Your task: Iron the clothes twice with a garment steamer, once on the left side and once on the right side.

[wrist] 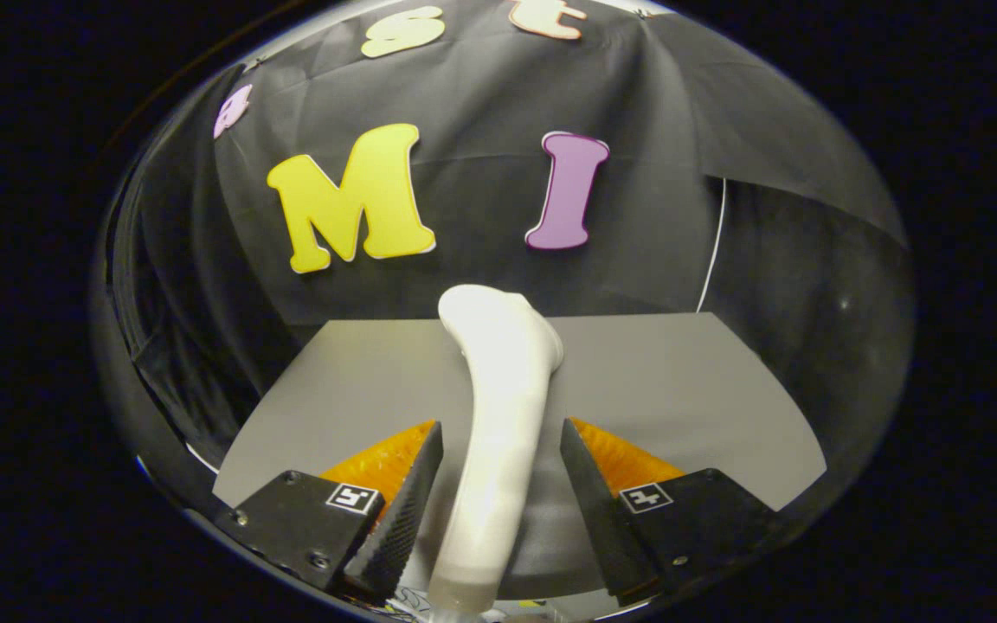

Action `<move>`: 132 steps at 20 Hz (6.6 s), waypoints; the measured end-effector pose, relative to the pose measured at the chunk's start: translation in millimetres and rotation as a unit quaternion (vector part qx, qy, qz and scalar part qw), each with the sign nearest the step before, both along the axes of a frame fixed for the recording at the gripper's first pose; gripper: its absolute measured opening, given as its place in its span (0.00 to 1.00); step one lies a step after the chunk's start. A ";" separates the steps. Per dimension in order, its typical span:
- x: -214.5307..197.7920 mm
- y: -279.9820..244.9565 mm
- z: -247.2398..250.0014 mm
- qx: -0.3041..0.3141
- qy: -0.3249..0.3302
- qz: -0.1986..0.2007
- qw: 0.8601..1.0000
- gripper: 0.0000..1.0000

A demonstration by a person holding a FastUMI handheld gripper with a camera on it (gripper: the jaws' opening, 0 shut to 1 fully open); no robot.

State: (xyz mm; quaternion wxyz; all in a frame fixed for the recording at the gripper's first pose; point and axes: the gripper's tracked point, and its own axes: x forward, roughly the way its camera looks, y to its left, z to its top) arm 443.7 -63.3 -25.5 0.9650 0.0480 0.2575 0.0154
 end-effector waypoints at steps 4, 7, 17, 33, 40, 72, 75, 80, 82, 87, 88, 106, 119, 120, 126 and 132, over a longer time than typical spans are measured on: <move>5.3 3.7 -10.9 0.006 0.016 -0.002 1.000 0.71; 4.4 6.1 -10.4 0.025 0.025 -0.019 0.999 0.55; -32.6 30.9 8.3 0.076 0.008 -0.035 0.996 0.40; -121.0 99.2 206.4 0.067 -0.207 -0.049 0.975 0.40; -145.3 179.8 287.9 0.075 -0.287 -0.014 0.955 0.40; -135.5 337.1 274.0 -0.001 -0.273 0.048 0.961 0.40; -135.7 338.1 257.2 -0.009 -0.263 0.049 0.964 0.40; -135.3 340.2 227.2 -0.025 -0.246 0.050 0.968 0.40; -135.0 340.0 215.9 -0.033 -0.240 0.050 0.969 0.40; -131.7 337.1 194.7 -0.053 -0.228 0.045 0.971 0.40; -131.1 336.2 189.0 -0.058 -0.225 0.044 0.972 0.40; -147.5 327.2 72.8 -0.071 -0.142 0.025 0.987 0.40; -159.6 318.4 -6.8 -0.073 -0.073 0.018 0.995 0.40; -157.9 318.4 -13.0 -0.072 -0.068 0.018 0.995 0.40; -158.9 314.4 -53.2 -0.071 -0.044 0.017 0.996 0.40; -159.5 311.9 -89.2 -0.071 -0.023 0.026 0.997 0.40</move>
